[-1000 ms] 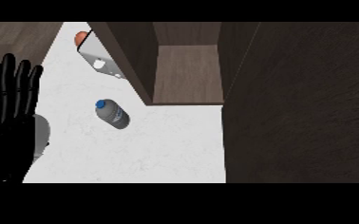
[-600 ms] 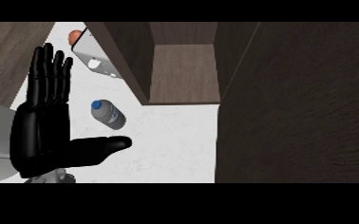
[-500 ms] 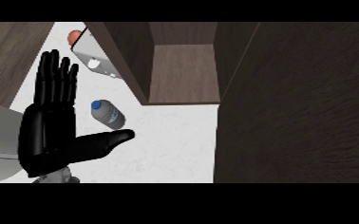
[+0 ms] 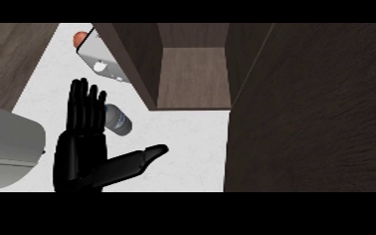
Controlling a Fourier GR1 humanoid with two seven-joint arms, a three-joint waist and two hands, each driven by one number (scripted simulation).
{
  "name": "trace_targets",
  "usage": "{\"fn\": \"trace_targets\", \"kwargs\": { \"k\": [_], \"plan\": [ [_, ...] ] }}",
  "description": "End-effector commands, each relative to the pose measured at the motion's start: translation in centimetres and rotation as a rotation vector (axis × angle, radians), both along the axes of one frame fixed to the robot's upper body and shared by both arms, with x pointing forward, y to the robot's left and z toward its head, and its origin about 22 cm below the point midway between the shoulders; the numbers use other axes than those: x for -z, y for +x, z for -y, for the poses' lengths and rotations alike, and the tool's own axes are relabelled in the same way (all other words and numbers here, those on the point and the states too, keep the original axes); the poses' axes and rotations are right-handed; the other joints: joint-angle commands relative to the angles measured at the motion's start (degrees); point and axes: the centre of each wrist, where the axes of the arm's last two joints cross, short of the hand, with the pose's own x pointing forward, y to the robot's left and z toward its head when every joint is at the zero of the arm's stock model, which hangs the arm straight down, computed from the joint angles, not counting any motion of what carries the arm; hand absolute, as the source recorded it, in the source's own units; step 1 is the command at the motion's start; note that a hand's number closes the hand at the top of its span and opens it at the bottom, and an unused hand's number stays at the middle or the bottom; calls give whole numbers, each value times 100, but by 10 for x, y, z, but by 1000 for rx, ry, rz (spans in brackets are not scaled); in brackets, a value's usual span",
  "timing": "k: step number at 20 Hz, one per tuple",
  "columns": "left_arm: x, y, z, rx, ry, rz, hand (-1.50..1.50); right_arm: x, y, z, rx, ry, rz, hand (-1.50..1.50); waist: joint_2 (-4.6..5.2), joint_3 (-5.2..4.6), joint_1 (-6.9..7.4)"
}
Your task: Pick up the bottled water, place it into the cabinet and close the cabinet
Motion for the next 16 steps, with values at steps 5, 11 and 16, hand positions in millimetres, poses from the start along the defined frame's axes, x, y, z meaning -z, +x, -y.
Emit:
{"fn": "trace_targets", "kwargs": {
  "k": [5, 11, 16],
  "plan": [
    [9, -25, 23, 7, -16, -15, -150, 24, -12, -4, 4, 40, -21, -150, 1, -1, 25],
    [29, -36, 0, -34, -13, -37, -150, 10, -19, 0, 1, 4, 7, -150, 4, -3, 41],
    [13, -45, -32, -31, 11, 6, -150, 28, -36, 0, -13, 8, 16, -150, -5, -2, 28]
  ]
}}
